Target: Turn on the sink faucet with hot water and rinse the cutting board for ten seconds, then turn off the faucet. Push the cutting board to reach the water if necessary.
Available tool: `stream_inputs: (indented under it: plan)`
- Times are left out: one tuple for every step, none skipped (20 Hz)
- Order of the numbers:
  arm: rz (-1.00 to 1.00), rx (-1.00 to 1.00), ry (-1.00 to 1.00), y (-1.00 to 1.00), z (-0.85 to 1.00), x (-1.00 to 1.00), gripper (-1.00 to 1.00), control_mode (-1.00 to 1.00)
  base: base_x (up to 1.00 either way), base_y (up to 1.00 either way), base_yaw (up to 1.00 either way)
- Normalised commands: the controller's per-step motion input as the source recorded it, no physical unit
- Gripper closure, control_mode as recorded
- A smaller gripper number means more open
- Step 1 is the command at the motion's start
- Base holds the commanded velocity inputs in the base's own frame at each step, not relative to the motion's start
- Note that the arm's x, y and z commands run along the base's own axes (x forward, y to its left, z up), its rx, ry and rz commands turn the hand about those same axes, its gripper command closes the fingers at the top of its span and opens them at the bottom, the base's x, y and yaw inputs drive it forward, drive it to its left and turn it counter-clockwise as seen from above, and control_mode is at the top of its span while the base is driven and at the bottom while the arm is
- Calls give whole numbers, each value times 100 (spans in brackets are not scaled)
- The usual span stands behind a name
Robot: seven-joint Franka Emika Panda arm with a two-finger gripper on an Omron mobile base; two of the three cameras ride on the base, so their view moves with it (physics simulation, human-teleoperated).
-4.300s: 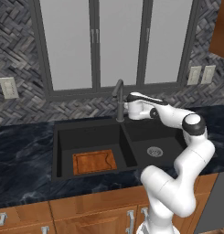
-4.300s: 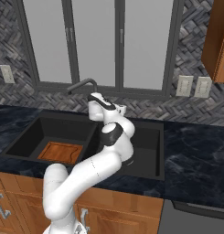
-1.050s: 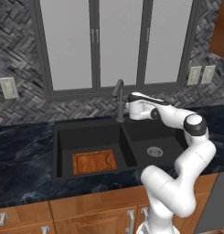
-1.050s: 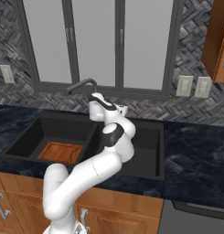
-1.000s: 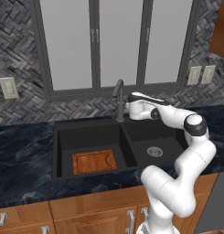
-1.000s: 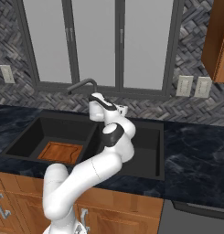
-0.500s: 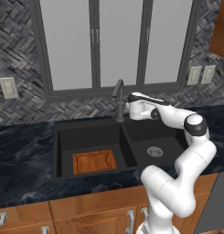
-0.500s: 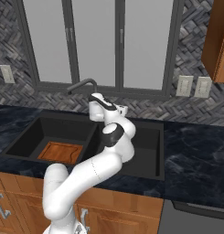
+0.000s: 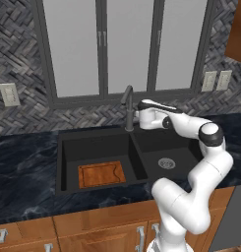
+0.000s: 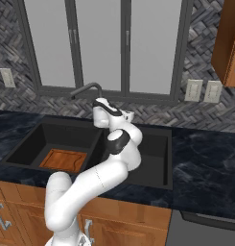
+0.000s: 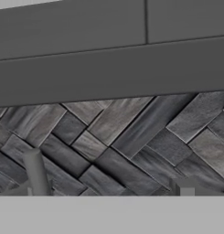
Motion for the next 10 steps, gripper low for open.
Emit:
stream_inputs:
  plan:
    - [0,0,0,-19,0,-21,-100,-100,0,0,0]
    - [0,0,0,-19,0,-22,-100,-100,0,0,0]
    - [0,0,0,-19,0,-23,-100,-100,0,0,0]
    - [0,0,0,-19,0,-24,-100,-100,0,0,0]
    - [0,0,0,-19,0,-25,-100,-100,0,0,0]
    - [0,0,1,-19,0,-26,-100,-100,0,0,0]
    - [0,0,1,-19,0,-26,-100,-100,0,0,0]
    - [0,0,0,-19,0,-26,-100,-100,0,0,0]
    - [0,0,1,-19,0,-26,-100,-100,0,0,0]
    - [0,0,0,-19,0,-26,-100,-100,0,0,0]
